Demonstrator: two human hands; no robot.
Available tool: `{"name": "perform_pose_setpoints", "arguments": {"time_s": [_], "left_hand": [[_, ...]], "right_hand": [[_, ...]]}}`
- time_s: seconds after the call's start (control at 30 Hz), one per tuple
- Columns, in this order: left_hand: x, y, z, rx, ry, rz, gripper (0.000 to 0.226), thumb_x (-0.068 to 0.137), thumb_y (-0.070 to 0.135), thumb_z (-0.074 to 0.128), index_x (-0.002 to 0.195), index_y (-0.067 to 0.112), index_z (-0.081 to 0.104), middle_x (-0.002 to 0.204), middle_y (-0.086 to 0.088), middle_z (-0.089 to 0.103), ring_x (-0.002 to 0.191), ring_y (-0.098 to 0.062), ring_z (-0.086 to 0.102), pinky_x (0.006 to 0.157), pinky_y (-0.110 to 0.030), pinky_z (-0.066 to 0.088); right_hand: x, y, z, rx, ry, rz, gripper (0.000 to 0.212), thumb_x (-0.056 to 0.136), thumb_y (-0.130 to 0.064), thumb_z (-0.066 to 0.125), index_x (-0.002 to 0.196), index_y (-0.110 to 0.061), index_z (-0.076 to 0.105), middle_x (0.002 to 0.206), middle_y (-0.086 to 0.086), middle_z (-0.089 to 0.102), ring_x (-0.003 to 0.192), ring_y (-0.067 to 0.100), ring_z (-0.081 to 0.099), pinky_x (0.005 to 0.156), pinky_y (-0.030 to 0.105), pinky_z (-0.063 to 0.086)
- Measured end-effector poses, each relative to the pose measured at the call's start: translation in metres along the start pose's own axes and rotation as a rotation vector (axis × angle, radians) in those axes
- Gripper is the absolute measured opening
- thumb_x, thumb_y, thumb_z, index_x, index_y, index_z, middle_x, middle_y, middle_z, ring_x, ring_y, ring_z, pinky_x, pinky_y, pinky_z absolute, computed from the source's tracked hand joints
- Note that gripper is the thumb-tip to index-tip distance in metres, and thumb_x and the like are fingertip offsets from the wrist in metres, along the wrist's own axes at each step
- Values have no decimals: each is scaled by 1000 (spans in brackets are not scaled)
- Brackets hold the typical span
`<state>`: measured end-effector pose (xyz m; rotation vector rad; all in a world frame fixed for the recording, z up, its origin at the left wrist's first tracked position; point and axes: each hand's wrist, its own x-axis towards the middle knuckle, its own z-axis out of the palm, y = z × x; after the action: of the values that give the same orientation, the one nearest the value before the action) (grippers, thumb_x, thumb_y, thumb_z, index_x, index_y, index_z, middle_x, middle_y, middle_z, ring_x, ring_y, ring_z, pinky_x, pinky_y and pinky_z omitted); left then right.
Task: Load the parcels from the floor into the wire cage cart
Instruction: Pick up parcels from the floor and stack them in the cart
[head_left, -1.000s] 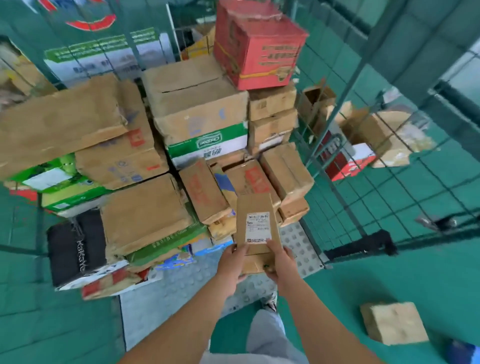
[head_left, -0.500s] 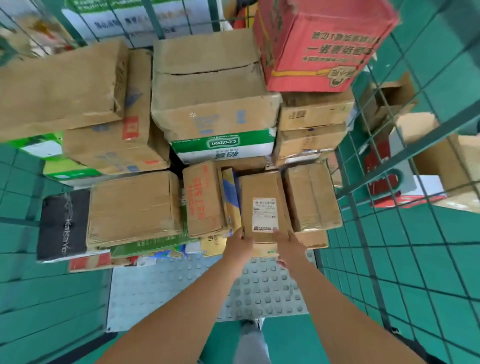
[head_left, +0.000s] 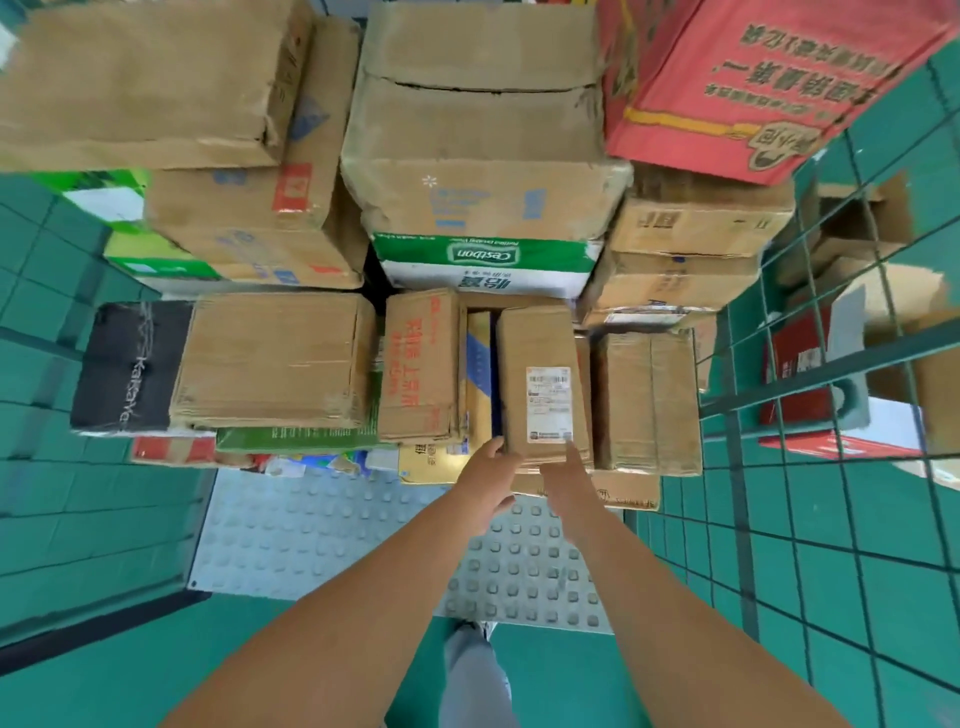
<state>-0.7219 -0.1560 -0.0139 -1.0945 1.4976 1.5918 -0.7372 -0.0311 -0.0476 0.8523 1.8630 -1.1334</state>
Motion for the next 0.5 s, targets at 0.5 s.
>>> {"name": "perform_pose_setpoints", "arguments": {"time_s": [0.5], "left_hand": [[-149, -181, -140, -481, 285, 93, 45, 103, 25, 58, 148, 25, 50, 116, 0, 57, 106, -20, 54, 87, -32, 50]], "right_hand": [[-165, 80, 130, -147, -286, -125, 22, 98, -16, 45, 114, -20, 58, 91, 6, 55, 69, 19, 52, 56, 28, 35]]}}
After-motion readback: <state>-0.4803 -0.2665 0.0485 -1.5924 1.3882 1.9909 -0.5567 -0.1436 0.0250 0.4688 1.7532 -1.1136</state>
